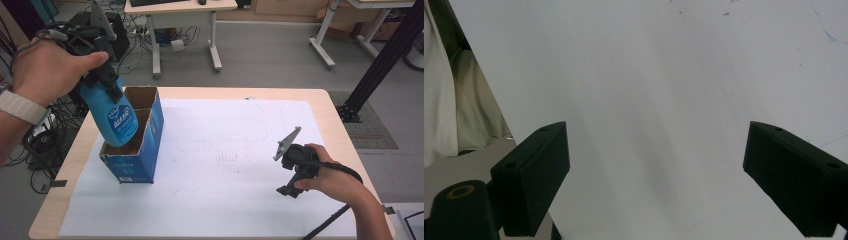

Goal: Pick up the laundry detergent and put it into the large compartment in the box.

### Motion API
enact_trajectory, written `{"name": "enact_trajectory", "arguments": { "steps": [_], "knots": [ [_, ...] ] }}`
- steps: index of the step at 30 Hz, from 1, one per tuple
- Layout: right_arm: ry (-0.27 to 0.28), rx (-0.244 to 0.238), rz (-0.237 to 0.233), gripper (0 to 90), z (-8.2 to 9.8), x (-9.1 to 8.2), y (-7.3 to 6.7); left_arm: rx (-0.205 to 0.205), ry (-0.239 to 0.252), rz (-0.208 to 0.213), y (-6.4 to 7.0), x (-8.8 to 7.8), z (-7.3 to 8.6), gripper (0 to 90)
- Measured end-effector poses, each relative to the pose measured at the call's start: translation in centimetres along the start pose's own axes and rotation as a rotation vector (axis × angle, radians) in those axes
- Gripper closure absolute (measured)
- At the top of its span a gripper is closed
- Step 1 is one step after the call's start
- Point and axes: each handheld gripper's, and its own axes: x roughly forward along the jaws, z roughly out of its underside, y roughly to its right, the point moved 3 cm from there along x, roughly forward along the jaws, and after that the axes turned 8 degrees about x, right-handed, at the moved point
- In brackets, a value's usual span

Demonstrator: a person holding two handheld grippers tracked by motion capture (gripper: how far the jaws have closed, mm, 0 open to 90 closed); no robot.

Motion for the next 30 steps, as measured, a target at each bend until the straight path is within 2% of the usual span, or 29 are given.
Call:
{"name": "enact_trajectory", "arguments": {
  "steps": [9,13,17,18,20,26,30],
  "knots": [
    [-0.002,-0.005,-0.004,11.1,-0.1,0.1,0.1,-0.043,-0.013,0.016,-1.2,3.1,-0.4,38.1],
    [0.001,-0.002,-0.005,11.1,-0.1,0.1,0.1,-0.037,-0.012,0.010,-1.5,4.4,-0.5,38.1],
    [-0.003,-0.002,-0.006,11.1,-0.2,0.3,0.1,-0.051,-0.007,-0.001,-1.7,5.9,-0.4,38.0],
    [-0.004,-0.003,-0.009,11.1,-0.3,0.4,0.1,-0.054,-0.007,-0.002,-2.0,6.8,-0.3,38.0],
    [-0.004,-0.002,-0.010,11.1,-0.3,0.4,0.1,-0.055,-0.007,-0.001,-2.0,7.1,-0.2,38.1],
    [-0.007,-0.002,-0.010,11.1,-0.4,0.5,0.1,-0.068,0.001,0.019,-2.8,9.6,0.0,38.0],
    [-0.008,-0.004,-0.014,11.1,-0.5,0.7,0.2,-0.069,-0.008,0.007,-2.7,11.3,-0.2,38.0]
  ]
}}
